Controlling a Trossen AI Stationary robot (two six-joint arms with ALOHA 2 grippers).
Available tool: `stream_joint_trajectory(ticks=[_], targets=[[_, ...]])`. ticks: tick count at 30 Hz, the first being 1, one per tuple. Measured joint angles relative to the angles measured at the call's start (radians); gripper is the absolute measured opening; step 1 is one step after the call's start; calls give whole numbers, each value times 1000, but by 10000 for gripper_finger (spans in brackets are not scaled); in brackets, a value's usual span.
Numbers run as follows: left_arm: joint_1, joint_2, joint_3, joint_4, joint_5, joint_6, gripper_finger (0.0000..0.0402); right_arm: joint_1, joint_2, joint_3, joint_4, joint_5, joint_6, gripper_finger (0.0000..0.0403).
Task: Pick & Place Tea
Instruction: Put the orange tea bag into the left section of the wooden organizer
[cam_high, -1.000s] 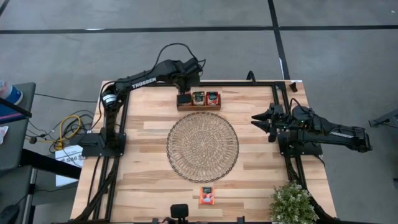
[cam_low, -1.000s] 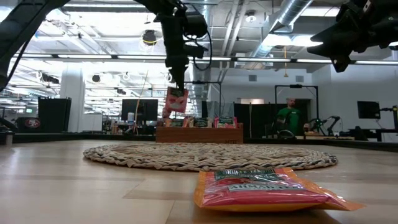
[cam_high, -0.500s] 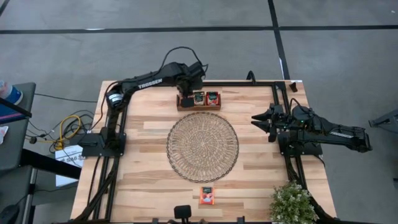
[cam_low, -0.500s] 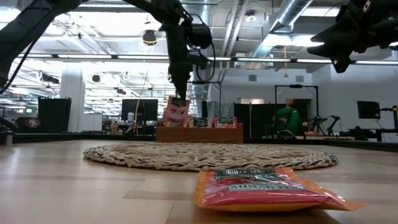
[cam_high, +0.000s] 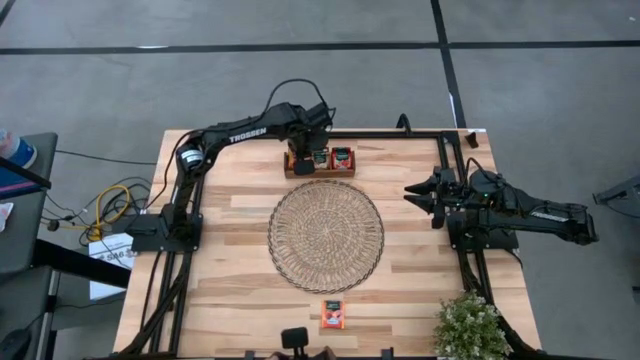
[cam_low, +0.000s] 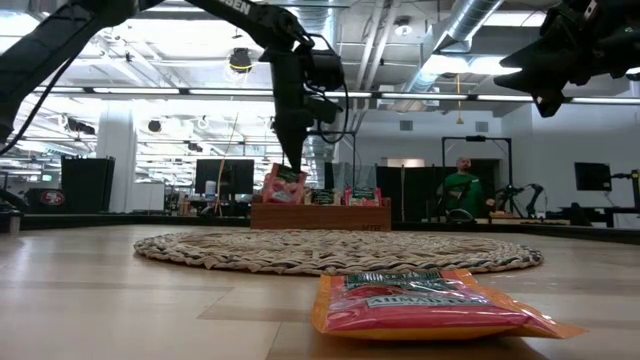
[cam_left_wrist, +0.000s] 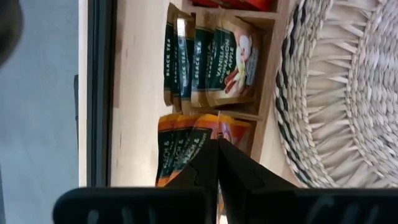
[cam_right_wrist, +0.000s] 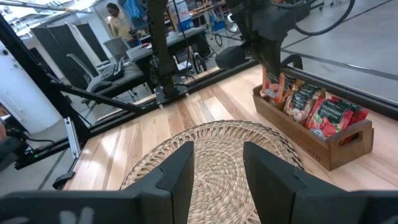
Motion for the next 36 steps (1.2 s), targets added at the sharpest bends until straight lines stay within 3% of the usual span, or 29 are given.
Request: stream_joint_trajectory(ticks=[36], targets=[[41, 14, 0, 53, 28, -111, 0, 1, 0, 0, 1, -2, 0, 130]])
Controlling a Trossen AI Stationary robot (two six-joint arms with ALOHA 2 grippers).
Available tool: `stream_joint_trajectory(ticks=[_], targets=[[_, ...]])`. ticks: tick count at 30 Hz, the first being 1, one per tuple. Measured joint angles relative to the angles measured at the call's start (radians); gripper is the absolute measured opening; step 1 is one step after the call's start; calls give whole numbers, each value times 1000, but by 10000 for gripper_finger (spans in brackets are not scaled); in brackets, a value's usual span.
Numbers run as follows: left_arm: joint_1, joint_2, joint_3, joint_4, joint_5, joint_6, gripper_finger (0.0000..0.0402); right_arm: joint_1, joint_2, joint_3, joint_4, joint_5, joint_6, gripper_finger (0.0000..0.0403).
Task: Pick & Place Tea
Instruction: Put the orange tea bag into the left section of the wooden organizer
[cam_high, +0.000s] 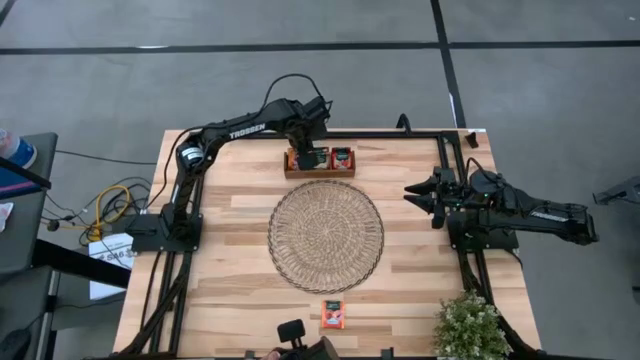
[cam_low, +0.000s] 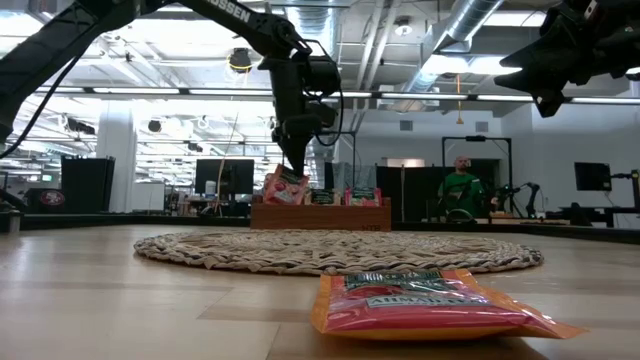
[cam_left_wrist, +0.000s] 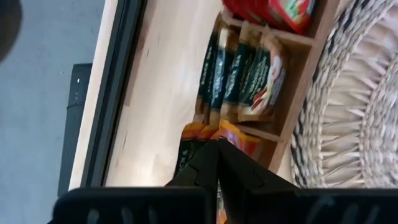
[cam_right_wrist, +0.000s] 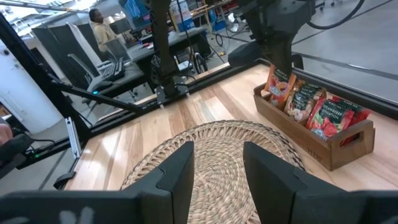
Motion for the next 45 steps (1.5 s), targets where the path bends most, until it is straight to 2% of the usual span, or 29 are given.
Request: stream_joint_trajectory(ticks=[9, 13, 45], targets=[[5, 0, 0, 10, -4, -16, 0, 0, 0, 0, 0, 0, 1, 130], [15, 1, 0, 6, 28, -29, 0, 0, 0, 0, 1, -1, 7, 130], [21, 1, 0, 24, 23, -49, 0, 0, 0, 0, 14, -3, 7, 130]])
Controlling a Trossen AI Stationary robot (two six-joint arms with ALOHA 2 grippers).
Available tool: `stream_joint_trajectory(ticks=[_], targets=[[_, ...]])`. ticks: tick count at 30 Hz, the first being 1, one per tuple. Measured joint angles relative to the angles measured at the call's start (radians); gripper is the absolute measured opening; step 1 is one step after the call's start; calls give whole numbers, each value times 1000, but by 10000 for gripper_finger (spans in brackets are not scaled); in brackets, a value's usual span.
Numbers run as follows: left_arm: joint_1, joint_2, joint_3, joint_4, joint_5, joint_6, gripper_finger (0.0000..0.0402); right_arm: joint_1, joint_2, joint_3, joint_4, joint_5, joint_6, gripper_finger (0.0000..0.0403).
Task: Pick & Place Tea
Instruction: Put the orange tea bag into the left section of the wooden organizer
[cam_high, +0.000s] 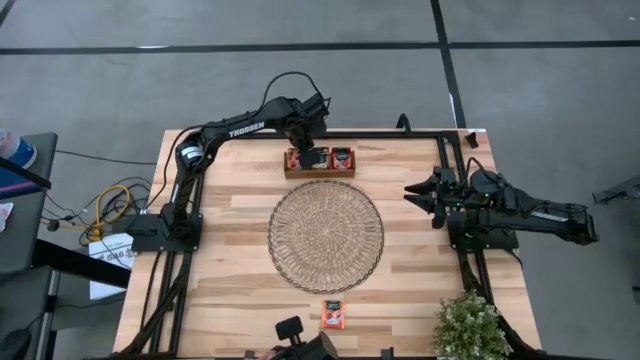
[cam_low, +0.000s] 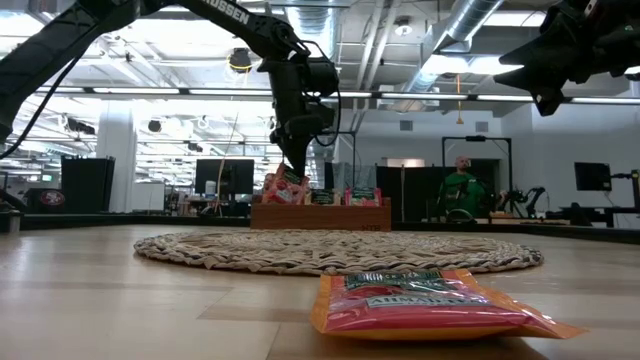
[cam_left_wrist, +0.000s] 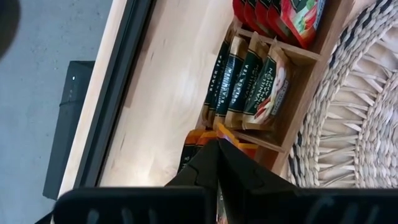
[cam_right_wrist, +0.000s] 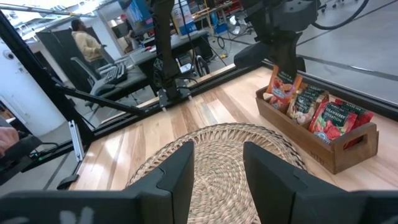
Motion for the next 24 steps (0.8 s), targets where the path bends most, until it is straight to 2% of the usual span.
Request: stream_joint_trajectory(ticks=[15, 19, 24], targets=[[1, 0, 0, 0, -8, -2, 3, 0, 0, 0, 0, 0, 0, 130], [1, 0, 0, 0, -8, 12, 25, 0, 0, 0, 0, 0, 0, 130], [0, 0, 0, 0, -19, 20, 71, 0, 0, 0, 0, 0, 0, 130]])
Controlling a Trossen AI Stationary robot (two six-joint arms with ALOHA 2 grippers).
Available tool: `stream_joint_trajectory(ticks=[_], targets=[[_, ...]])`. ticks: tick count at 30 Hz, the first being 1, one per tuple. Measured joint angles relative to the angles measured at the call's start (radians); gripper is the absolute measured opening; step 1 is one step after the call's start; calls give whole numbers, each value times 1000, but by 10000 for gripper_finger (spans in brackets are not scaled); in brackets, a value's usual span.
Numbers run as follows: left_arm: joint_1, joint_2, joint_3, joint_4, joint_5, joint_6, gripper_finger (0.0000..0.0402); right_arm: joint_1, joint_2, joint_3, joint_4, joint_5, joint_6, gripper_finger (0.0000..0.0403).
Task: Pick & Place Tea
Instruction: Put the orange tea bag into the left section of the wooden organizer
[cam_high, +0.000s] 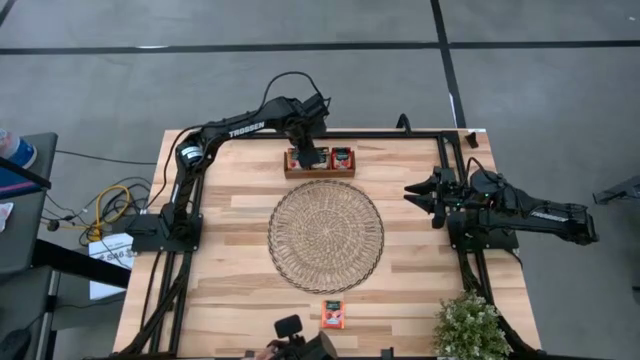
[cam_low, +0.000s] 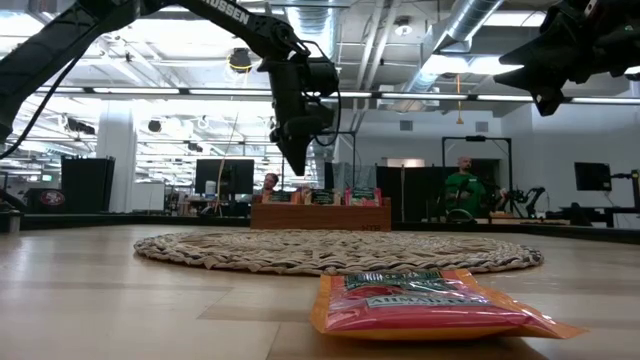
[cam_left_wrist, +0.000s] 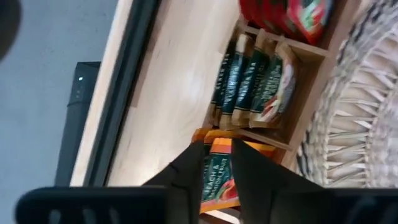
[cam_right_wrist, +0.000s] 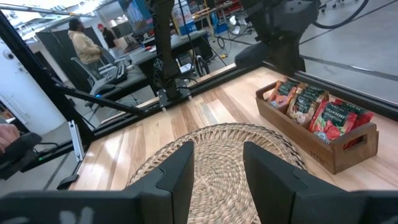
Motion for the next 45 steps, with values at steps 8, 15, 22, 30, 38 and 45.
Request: stream_joint_trajectory(ticks=[8, 15, 22, 30, 38, 45], targets=[[-16, -51, 7, -11, -148, -5, 108, 0, 0, 0, 0, 0, 0, 130], [-109, -178, 95, -192, 69, -233, 108, 0, 0, 0, 0, 1, 0, 130], [-366, -248, 98, -261, 220, -406, 108, 0, 0, 0, 0, 1, -5, 130], [-671, -179, 96, -194, 165, -471, 108, 0, 0, 0, 0, 1, -1, 130], [-807, -78, 97, -128, 147, -657, 108, 0, 0, 0, -2, 1, -1, 130], [-859, 13, 97, -85, 131, -677, 115, 1, 0, 0, -18, 1, -1, 130]])
